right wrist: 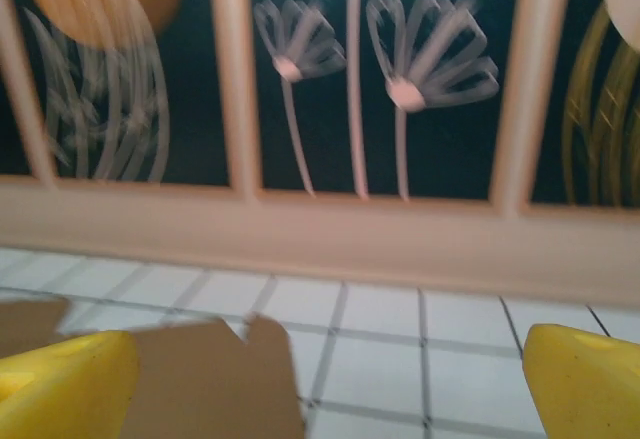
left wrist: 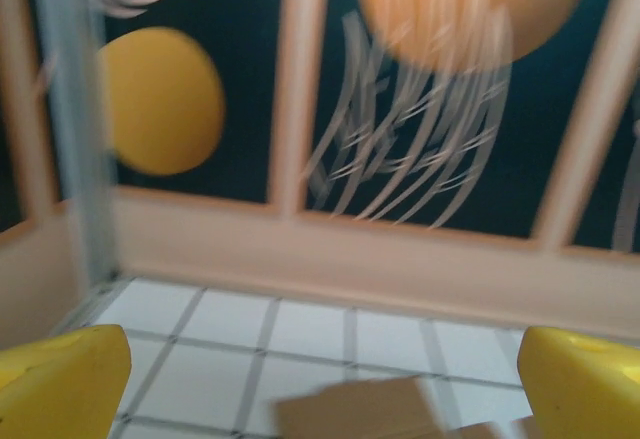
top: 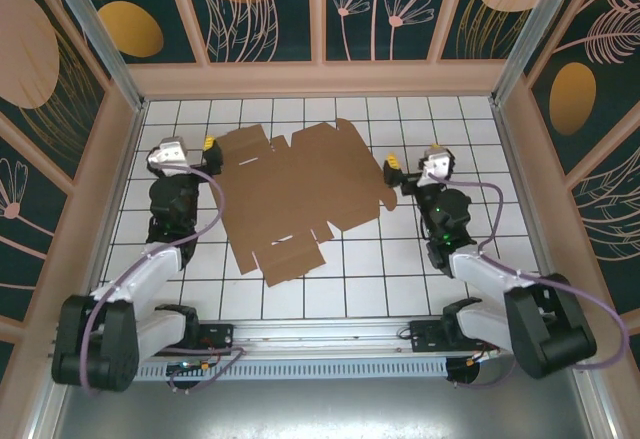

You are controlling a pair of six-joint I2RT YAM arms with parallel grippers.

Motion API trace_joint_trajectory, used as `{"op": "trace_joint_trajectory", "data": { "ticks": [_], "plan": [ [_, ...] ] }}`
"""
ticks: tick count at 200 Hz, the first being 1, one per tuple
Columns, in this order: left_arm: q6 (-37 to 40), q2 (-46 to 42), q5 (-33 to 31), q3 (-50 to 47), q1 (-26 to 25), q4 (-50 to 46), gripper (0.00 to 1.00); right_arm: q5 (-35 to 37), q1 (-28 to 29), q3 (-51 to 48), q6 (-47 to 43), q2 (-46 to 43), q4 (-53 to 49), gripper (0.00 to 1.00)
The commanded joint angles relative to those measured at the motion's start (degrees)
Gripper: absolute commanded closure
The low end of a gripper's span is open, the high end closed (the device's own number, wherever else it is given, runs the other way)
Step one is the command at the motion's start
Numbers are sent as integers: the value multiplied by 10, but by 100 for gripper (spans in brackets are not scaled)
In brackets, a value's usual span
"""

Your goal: Fold the paper box

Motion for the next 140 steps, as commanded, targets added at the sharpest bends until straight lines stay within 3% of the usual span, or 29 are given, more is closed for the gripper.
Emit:
{"op": "trace_joint_trajectory", "data": {
  "ticks": [1,9,14,26,41,55,66,85,101,120,134,140],
  "plan": [
    [-42,-40,-22,61,-56,-162,1,111,75,95,3,-31,-144,1],
    [-67,-45,-33,92,-71,-219,1,196,104,144,65,-34,-216,1],
    [-96,-46,-37,113,-73,-265,1,201,106,184,124,-36,-289,1],
    [-196,-39,-83,175,-73,-389,1,90,85,267,198,-29,-439,1],
    [-286,-26,-125,222,-73,-475,1,-57,27,273,243,-20,-433,1],
    [-293,-28,-24,207,-72,-438,1,-206,-54,251,342,0,-393,1],
    [-314,-13,33,216,-72,-441,1,-286,-91,290,376,52,-445,1],
    [-319,68,84,262,-72,-514,1,-276,-70,336,338,130,-508,1],
    [-312,128,125,248,-72,-500,3,-243,-43,365,309,195,-534,1],
    [-319,197,176,247,-72,-483,29,-256,-36,435,267,291,-598,10],
    [-322,232,194,245,-72,-475,65,-261,-30,488,253,366,-643,26],
    [-320,244,201,243,-72,-468,76,-260,-26,513,244,396,-662,34]
  ]
}}
